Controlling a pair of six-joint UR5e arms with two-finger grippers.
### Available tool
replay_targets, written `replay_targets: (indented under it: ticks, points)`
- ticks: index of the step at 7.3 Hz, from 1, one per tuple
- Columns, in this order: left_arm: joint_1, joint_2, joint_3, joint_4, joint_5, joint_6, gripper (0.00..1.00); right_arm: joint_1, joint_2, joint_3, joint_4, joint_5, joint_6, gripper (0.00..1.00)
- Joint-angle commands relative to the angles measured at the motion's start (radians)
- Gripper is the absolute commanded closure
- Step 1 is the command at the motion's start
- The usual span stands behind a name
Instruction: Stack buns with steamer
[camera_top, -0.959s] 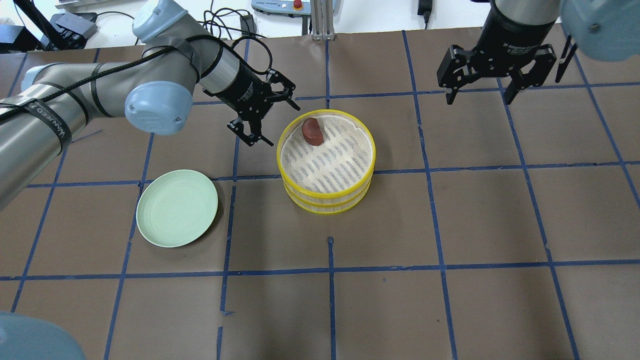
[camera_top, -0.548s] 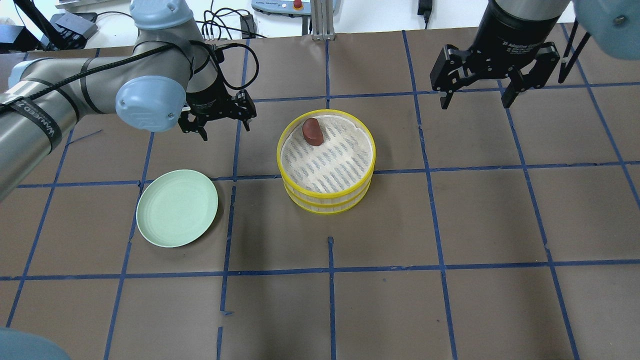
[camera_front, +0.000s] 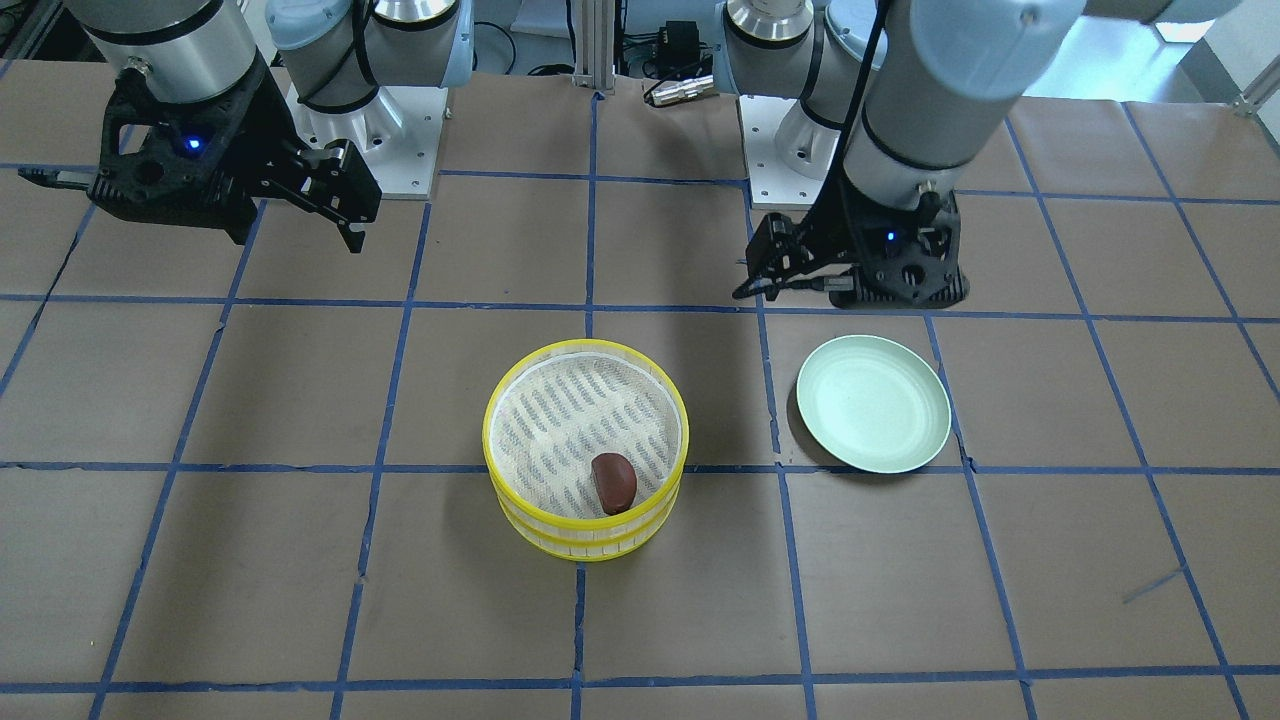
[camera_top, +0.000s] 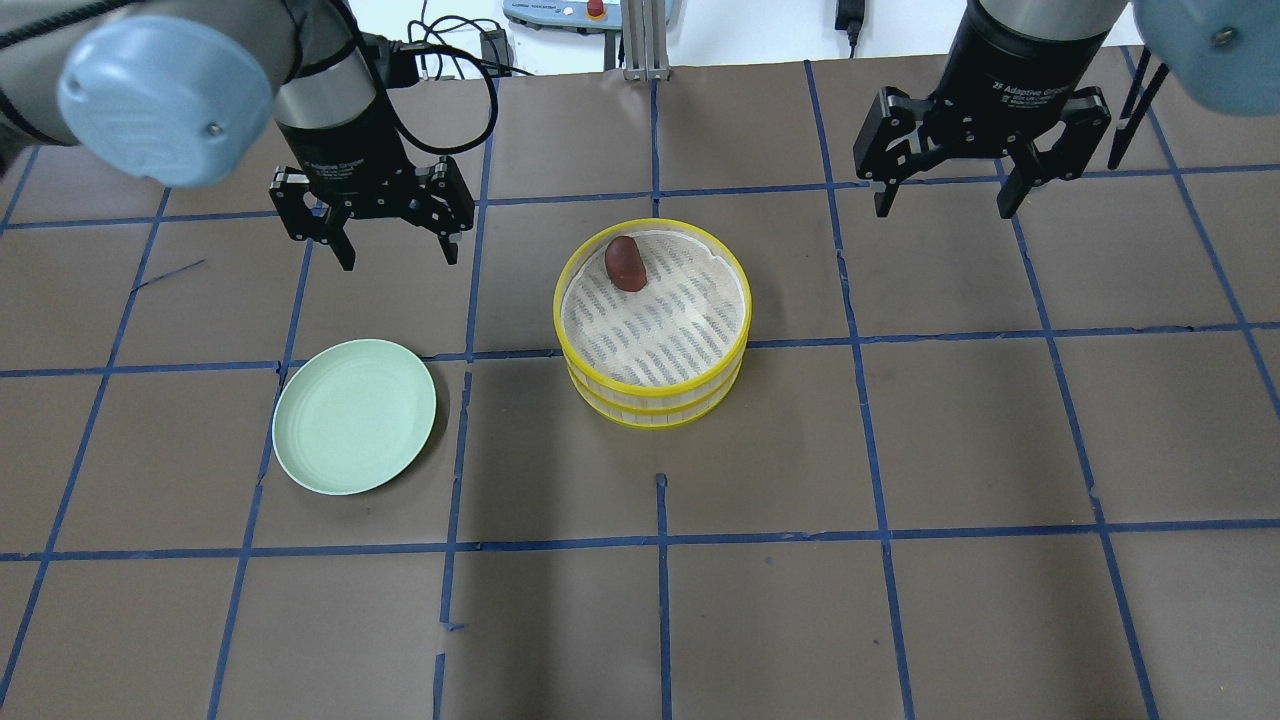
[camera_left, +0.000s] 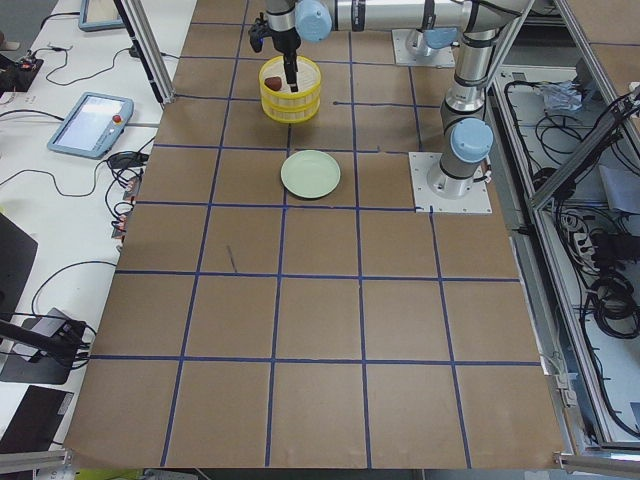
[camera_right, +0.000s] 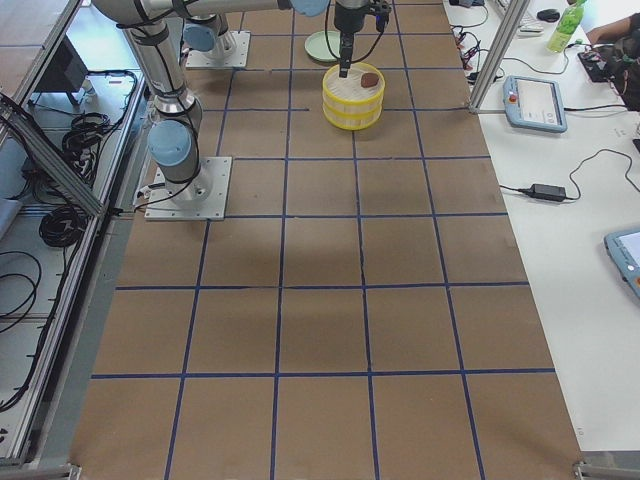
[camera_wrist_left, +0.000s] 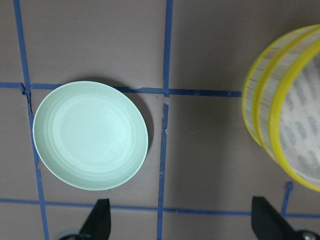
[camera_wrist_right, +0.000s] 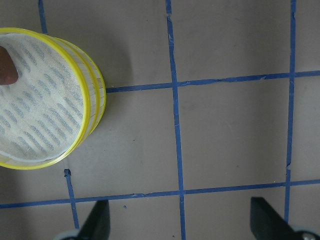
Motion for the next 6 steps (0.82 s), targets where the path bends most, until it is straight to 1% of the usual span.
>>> replay_targets:
  ticks: [1, 2, 3, 5, 6]
  points:
    - [0.006, 0.055, -0.011, -0.022, -0.049, 0.006, 0.00, 0.000, -0.003, 0.000, 0.002, -0.003, 0.002, 0.00]
    - [0.008, 0.065, -0.030, -0.007, -0.040, 0.008, 0.00, 0.000, -0.003, -0.001, 0.001, -0.001, 0.002, 0.00]
    - [-0.009, 0.066, -0.048, 0.040, -0.038, 0.002, 0.00, 0.000, -0.001, -0.001, 0.001, -0.009, 0.002, 0.00]
    - [-0.004, 0.091, -0.074, 0.048, -0.035, 0.008, 0.00, 0.000, -0.001, 0.000, -0.001, -0.009, 0.002, 0.00]
    - [-0.003, 0.099, -0.073, 0.048, -0.005, 0.018, 0.00, 0.000, 0.001, 0.002, -0.001, -0.012, 0.002, 0.00]
